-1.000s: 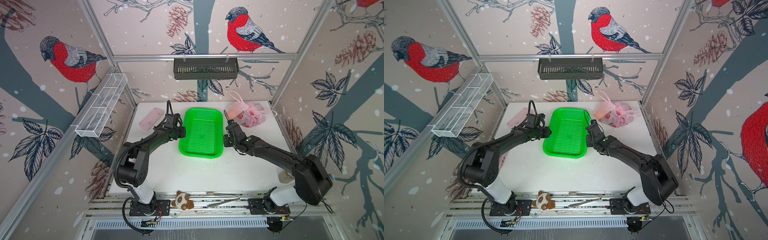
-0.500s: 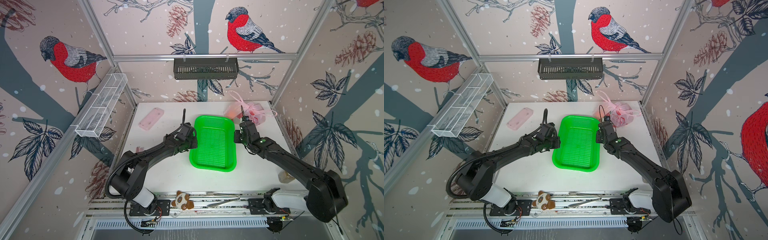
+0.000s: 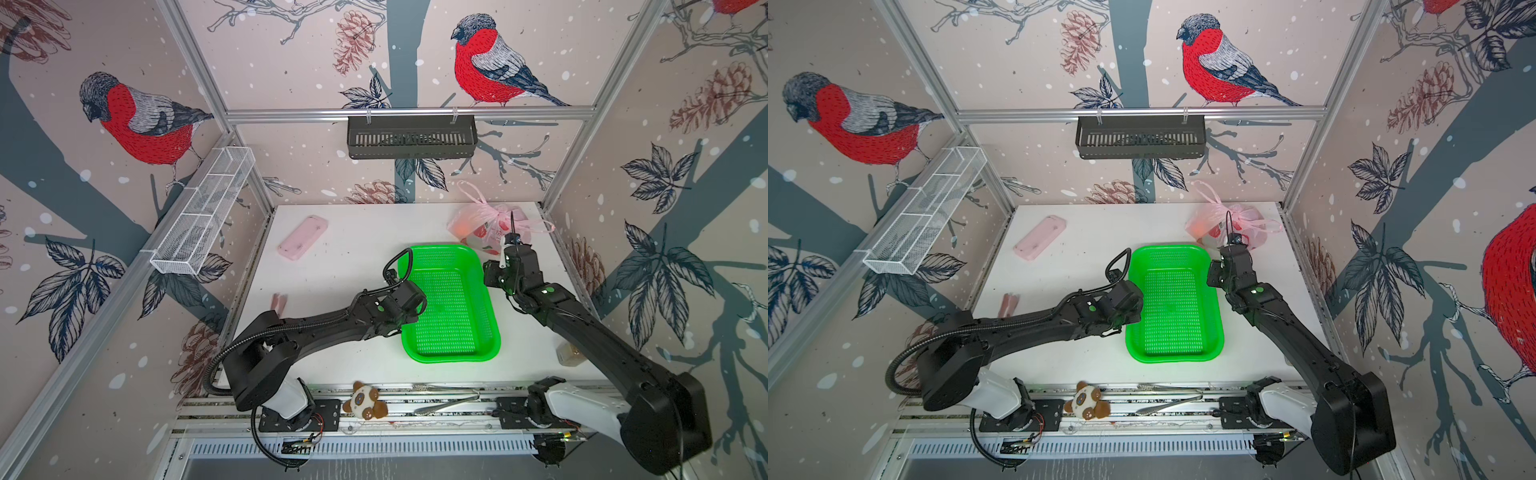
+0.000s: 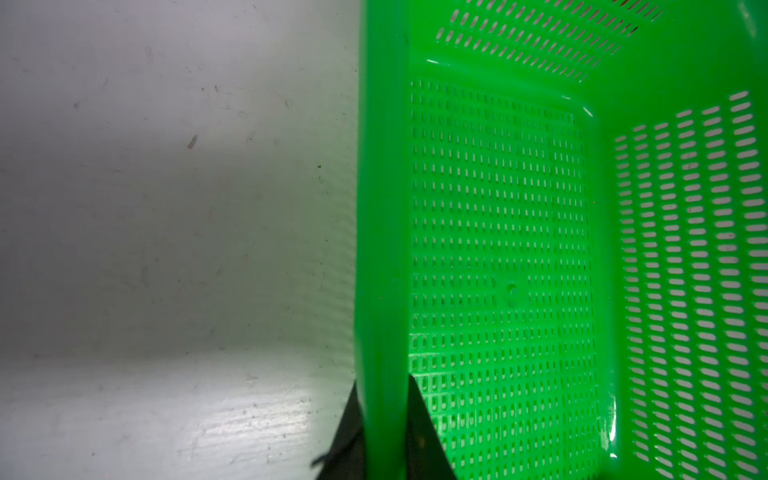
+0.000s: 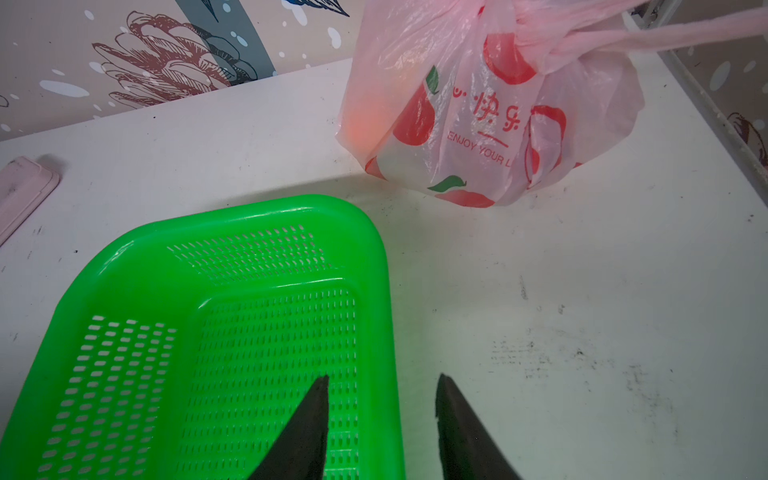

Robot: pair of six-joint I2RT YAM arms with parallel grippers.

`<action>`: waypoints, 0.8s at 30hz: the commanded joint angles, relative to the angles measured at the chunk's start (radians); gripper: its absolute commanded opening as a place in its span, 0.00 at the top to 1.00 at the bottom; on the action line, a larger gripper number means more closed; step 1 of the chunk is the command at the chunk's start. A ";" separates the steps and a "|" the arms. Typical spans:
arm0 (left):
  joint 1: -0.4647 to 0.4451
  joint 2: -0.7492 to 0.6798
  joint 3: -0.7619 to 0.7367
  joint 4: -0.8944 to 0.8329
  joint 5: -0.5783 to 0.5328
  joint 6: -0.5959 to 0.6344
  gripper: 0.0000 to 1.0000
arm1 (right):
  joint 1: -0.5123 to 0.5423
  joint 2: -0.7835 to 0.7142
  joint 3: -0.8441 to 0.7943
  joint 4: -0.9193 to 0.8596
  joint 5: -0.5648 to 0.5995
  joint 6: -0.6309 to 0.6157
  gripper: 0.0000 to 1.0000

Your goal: Untie the knot of the plastic bag and take out the fruit

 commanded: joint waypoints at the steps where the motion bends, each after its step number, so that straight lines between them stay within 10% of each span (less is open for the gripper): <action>1: -0.029 0.026 0.023 -0.107 -0.040 -0.070 1.00 | -0.026 -0.014 -0.020 0.048 -0.054 -0.019 0.56; 24: -0.063 0.073 0.116 -0.209 -0.067 0.009 1.00 | -0.089 -0.037 -0.062 0.075 -0.121 -0.016 0.54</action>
